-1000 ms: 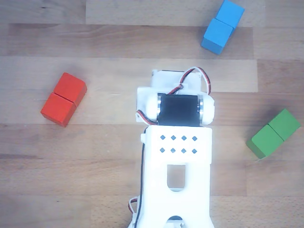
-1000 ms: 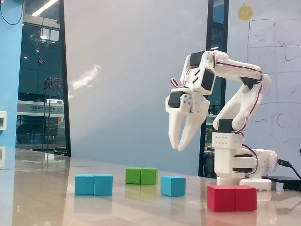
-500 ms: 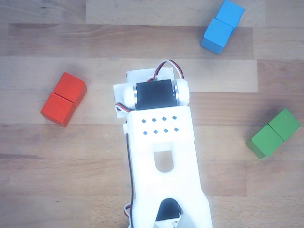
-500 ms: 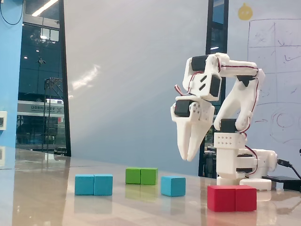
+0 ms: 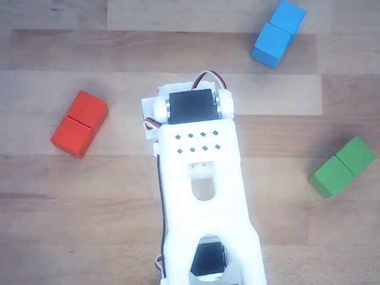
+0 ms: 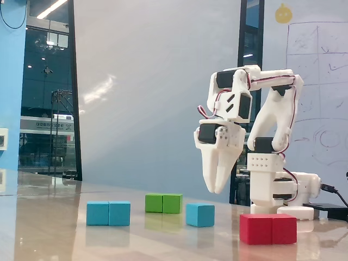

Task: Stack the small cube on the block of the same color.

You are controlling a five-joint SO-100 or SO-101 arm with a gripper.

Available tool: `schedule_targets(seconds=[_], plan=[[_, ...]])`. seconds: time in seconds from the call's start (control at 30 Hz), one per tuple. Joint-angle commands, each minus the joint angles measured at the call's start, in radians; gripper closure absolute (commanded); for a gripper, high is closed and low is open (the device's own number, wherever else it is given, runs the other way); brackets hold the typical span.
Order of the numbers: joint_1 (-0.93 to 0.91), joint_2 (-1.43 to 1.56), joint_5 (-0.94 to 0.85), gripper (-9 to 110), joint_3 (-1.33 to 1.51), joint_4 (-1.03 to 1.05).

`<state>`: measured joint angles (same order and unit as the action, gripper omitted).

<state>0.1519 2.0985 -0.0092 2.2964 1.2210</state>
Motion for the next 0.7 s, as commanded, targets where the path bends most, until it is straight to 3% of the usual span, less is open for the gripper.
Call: schedule_targets(seconds=[0.0, 0.3, 0.67], plan=[[-0.034, 0.005, -0.043, 96, -0.058, -0.018], [-0.092, 0.003, -0.143, 79, -0.055, -0.057], [-0.084, -0.018, -0.137, 78, 0.046, -0.075]])
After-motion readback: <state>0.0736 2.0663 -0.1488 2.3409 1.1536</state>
